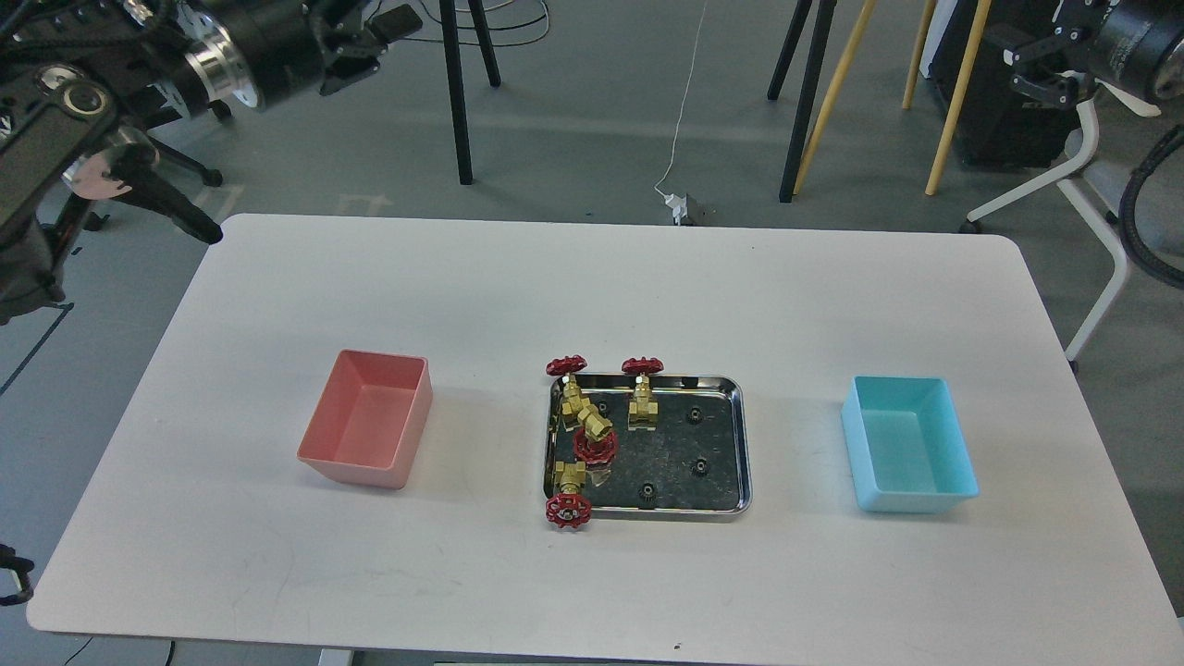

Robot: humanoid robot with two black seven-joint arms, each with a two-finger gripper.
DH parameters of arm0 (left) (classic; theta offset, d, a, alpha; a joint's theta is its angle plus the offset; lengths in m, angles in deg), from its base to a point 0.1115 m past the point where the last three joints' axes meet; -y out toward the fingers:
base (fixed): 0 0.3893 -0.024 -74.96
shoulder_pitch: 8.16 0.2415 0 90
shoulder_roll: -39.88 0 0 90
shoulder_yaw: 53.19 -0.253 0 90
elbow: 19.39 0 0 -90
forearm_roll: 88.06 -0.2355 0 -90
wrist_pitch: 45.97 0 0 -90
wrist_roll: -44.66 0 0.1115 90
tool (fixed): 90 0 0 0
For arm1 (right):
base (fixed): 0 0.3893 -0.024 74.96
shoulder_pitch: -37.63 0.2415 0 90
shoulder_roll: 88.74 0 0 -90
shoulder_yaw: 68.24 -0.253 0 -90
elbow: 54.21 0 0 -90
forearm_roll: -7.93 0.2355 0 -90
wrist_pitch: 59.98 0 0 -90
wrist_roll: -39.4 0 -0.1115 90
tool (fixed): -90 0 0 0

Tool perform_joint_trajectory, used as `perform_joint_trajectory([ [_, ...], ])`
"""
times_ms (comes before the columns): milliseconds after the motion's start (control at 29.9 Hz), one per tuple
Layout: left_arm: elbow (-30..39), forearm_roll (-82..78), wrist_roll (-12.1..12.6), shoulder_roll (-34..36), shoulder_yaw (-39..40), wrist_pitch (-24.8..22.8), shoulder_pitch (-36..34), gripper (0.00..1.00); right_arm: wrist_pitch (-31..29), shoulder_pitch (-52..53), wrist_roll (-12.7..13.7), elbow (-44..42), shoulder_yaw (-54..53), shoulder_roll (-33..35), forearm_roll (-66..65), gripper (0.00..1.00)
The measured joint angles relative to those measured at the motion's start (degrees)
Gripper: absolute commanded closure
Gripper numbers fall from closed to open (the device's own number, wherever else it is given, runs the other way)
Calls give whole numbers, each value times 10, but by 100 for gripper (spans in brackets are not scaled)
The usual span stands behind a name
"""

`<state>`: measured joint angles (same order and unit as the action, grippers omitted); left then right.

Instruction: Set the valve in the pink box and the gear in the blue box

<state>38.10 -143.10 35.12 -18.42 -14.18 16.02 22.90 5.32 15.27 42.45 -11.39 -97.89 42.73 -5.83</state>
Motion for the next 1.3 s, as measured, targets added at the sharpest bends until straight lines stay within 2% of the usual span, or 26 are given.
perform_joint_trajectory([
  [67,15,-60,-22,-13,-1,7,16,15,0,12,1,-11,12,-4,-10,1],
  [167,35,-155,-45,-42,-12,46,44,15,-1,21,1,-18,25,-9,-21,1],
  [334,48,-290,-119,-82,-78,156,80,15,0,47,2,-33,30,-9,-25,1],
  [401,52,-326,-132,-91,-120,211,91,14,-1,60,2,-44,34,-10,-25,1],
  [568,47,-402,-139,-111,-228,348,116,14,-6,89,2,-58,61,-17,-25,1],
  [735,28,-486,-140,-119,-258,433,161,14,-6,98,2,-61,70,-21,-25,1],
  [869,-29,-515,-138,-150,-288,494,184,13,-6,107,2,-79,71,-26,-27,1],
  [1069,-122,-519,-132,-200,-361,554,192,12,-8,114,2,-98,72,-35,-34,1],
  [1303,-229,-517,-132,-272,-377,560,209,12,-8,115,2,-99,72,-39,-46,1],
])
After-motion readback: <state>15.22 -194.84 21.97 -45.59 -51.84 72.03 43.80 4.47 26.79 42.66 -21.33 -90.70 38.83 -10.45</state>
